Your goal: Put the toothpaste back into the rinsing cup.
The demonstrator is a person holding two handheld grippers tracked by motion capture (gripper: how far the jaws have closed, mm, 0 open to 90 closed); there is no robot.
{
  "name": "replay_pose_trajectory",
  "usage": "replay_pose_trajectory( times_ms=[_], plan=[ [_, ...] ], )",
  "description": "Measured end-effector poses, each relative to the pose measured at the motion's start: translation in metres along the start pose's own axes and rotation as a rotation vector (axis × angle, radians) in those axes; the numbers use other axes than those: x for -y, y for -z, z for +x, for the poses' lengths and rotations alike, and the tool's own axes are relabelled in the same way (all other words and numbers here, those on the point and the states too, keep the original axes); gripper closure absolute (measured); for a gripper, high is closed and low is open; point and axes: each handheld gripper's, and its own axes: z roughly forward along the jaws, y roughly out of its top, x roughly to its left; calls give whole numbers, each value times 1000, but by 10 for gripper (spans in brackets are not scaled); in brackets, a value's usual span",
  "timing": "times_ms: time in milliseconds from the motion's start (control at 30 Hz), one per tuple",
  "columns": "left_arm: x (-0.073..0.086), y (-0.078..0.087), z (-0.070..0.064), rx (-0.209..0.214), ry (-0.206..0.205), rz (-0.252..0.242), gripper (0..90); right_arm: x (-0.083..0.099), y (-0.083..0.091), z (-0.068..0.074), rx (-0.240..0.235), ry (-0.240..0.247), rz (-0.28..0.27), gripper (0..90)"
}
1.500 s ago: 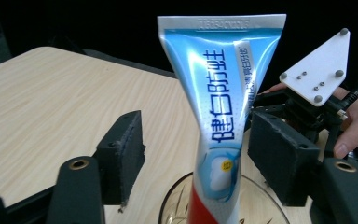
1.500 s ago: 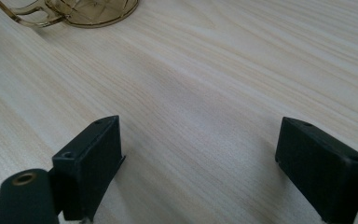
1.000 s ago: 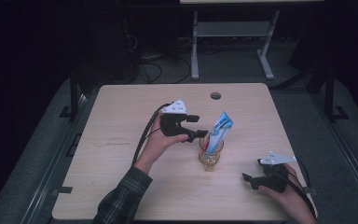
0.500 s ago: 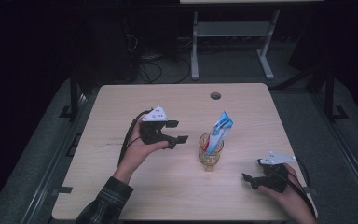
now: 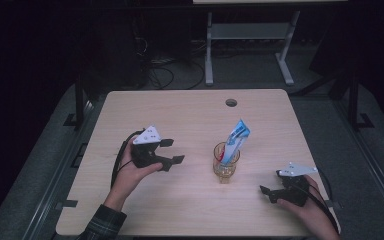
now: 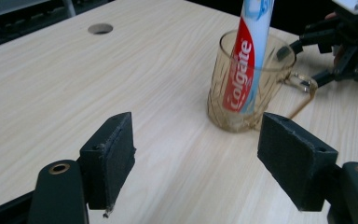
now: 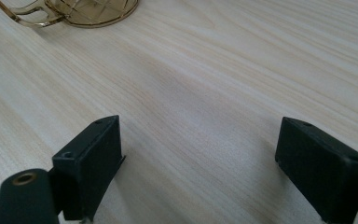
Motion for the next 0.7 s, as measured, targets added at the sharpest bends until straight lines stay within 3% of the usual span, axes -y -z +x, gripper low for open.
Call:
replay_pose_trajectory(
  times_ms=[400, 533, 600, 700],
  plan=[
    [41, 27, 3, -80, 32, 56, 242, 0, 0, 0, 1, 2, 0, 136],
    [62, 36, 4, -104, 62, 93, 238, 0, 0, 0, 1, 1, 0, 136],
    [63, 37, 4, -107, 63, 96, 235, 0, 0, 0, 1, 1, 0, 136],
    [78, 44, 3, -142, 69, 140, 235, 0, 0, 0, 1, 1, 0, 136]
  ],
)
